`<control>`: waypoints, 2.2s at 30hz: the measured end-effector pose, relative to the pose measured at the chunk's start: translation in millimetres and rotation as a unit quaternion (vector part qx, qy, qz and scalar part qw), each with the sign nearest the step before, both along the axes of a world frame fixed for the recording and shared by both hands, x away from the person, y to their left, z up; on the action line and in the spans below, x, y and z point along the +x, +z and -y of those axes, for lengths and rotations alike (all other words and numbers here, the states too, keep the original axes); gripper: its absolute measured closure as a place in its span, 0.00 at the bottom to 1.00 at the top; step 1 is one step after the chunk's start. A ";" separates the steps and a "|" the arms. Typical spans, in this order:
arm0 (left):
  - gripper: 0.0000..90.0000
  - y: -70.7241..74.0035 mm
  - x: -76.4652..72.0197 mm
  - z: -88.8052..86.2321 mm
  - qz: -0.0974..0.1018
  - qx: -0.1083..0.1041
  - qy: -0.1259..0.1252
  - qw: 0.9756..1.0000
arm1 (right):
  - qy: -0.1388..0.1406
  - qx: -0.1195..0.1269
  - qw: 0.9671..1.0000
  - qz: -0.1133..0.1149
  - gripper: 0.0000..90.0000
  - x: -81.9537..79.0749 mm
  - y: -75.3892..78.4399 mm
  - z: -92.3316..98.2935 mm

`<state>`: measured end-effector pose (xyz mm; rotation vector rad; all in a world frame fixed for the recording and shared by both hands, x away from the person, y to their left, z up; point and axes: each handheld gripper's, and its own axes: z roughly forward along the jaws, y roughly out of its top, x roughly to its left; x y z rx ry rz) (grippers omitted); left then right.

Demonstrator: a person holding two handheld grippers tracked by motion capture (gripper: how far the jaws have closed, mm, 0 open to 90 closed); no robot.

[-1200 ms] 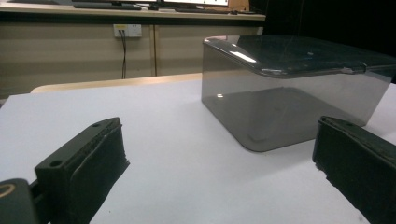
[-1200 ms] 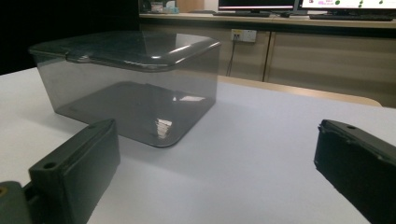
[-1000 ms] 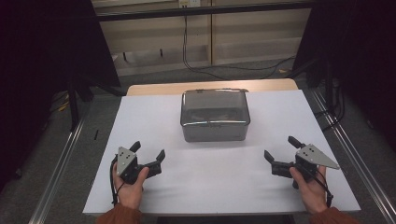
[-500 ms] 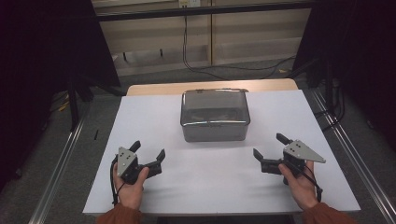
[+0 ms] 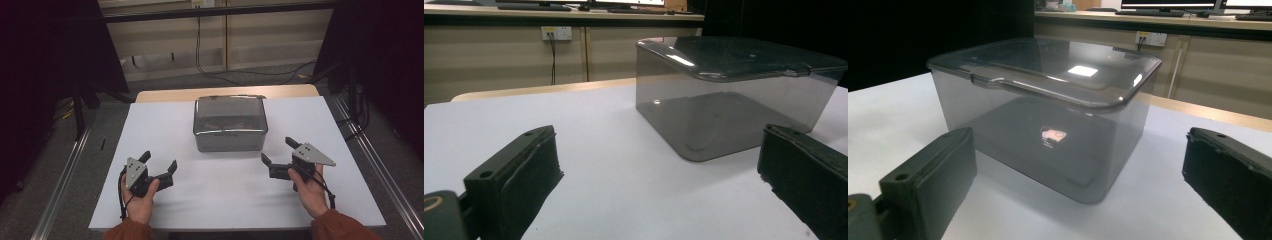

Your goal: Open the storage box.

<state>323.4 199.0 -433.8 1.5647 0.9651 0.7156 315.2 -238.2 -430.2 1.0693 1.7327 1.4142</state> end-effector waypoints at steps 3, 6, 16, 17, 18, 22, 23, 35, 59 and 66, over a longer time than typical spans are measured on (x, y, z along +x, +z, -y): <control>0.03 0.1 0.2 0.0 0.001 0.001 -0.002 1.000 | 0.003 -0.005 1.000 0.002 0.01 2.8 2.2 -3.7; 0.03 -0.1 0.6 0.4 0.001 0.001 -0.002 1.000 | 0.003 -0.011 1.000 0.000 0.01 5.5 3.8 -7.7; 0.03 -0.2 0.8 -1.4 -0.002 0.003 0.000 1.000 | 0.033 -0.024 0.999 0.017 0.00 14.9 16.1 -26.4; 0.03 -0.3 0.9 -1.4 -0.003 0.002 0.000 1.000 | 0.039 -0.030 0.998 0.027 0.00 16.5 18.0 -30.0; 0.03 -0.4 1.2 -1.6 -0.004 0.001 0.001 1.000 | 0.039 -0.030 0.998 0.027 0.00 16.5 18.0 -30.0; 0.03 -0.7 1.7 -2.4 -0.005 0.002 0.000 1.000 | 0.067 -0.029 0.996 0.042 0.01 18.2 21.2 -38.5; 0.03 -0.4 1.5 -2.5 -0.004 0.003 0.000 1.000 | 0.067 -0.029 0.996 0.042 0.01 18.2 21.2 -38.5; 0.03 0.0 1.5 -2.5 -0.002 -0.004 0.000 1.000 | 0.086 -0.077 0.991 0.062 0.00 29.8 26.2 -61.4; 0.03 -1.1 2.4 -1.9 -0.007 0.005 -0.007 1.000 | 0.096 -0.246 0.954 0.141 0.11 40.8 22.5 -91.2; 0.03 -1.7 2.9 -1.8 -0.011 0.005 -0.005 1.000 | 0.091 -0.299 0.936 0.164 0.14 41.2 18.5 -97.0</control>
